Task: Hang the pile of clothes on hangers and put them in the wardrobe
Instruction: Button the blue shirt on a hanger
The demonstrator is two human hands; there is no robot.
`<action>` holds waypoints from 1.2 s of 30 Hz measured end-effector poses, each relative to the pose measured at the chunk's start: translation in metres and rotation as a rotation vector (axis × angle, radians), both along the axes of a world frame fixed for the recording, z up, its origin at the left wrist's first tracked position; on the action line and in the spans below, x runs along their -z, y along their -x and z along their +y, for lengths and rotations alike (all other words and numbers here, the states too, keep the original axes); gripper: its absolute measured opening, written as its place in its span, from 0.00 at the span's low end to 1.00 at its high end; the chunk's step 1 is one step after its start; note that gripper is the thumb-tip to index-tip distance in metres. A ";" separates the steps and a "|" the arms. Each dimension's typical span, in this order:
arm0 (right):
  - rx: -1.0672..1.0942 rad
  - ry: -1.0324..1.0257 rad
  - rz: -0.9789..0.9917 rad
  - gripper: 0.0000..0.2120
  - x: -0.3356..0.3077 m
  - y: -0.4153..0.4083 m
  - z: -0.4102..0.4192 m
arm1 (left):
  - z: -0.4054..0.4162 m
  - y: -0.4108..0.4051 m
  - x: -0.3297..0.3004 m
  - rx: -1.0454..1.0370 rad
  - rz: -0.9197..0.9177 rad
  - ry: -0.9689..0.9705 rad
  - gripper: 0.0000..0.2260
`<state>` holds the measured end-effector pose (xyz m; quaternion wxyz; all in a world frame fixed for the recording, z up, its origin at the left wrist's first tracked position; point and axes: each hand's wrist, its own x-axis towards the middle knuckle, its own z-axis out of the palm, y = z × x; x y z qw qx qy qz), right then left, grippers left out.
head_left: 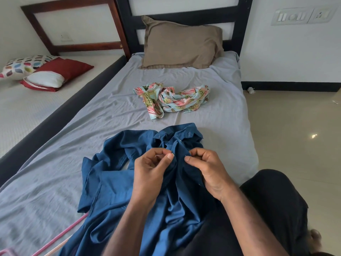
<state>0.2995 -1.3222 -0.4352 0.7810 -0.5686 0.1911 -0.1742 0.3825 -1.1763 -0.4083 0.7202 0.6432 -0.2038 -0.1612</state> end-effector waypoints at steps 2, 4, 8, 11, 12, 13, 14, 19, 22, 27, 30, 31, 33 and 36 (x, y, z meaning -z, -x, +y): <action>0.015 0.052 0.000 0.09 0.000 -0.001 0.001 | -0.002 0.005 0.002 0.046 0.009 -0.010 0.05; 0.019 0.103 -0.009 0.09 0.000 -0.001 0.002 | -0.005 0.008 0.004 0.069 -0.006 -0.046 0.09; 0.016 0.155 -0.013 0.08 0.001 0.000 0.002 | -0.013 0.017 0.008 -0.049 -0.043 -0.098 0.10; 0.005 0.141 -0.022 0.06 0.000 0.001 0.002 | -0.016 0.022 0.010 -0.152 -0.076 -0.114 0.08; 0.002 0.145 -0.021 0.06 0.000 0.001 0.003 | -0.016 0.023 0.011 -0.167 -0.083 -0.120 0.07; 0.001 0.155 -0.019 0.06 0.000 0.001 0.002 | -0.016 0.023 0.011 -0.169 -0.094 -0.128 0.07; -0.001 0.165 -0.018 0.06 -0.001 0.001 0.002 | -0.015 0.022 0.011 -0.160 -0.107 -0.136 0.07; 0.005 0.181 -0.028 0.07 -0.002 0.001 0.003 | -0.014 0.021 0.013 -0.056 -0.122 -0.173 0.09; 0.020 0.194 -0.045 0.09 0.000 0.001 0.002 | -0.013 0.018 0.012 -0.024 -0.086 -0.161 0.07; -0.019 0.153 -0.064 0.06 0.002 0.002 0.001 | -0.014 0.017 0.008 -0.093 -0.116 -0.189 0.06; -0.020 0.181 -0.054 0.06 0.003 0.001 0.002 | -0.014 0.016 0.009 -0.114 -0.158 -0.211 0.05; -0.021 0.196 -0.046 0.05 0.003 0.001 0.002 | -0.014 0.016 0.009 -0.125 -0.165 -0.225 0.05; -0.021 0.209 -0.038 0.02 0.005 0.001 0.001 | -0.016 0.016 0.010 -0.156 -0.175 -0.255 0.04; 0.017 0.240 -0.028 0.01 0.005 0.000 0.001 | -0.017 0.016 0.009 -0.222 -0.149 -0.278 0.04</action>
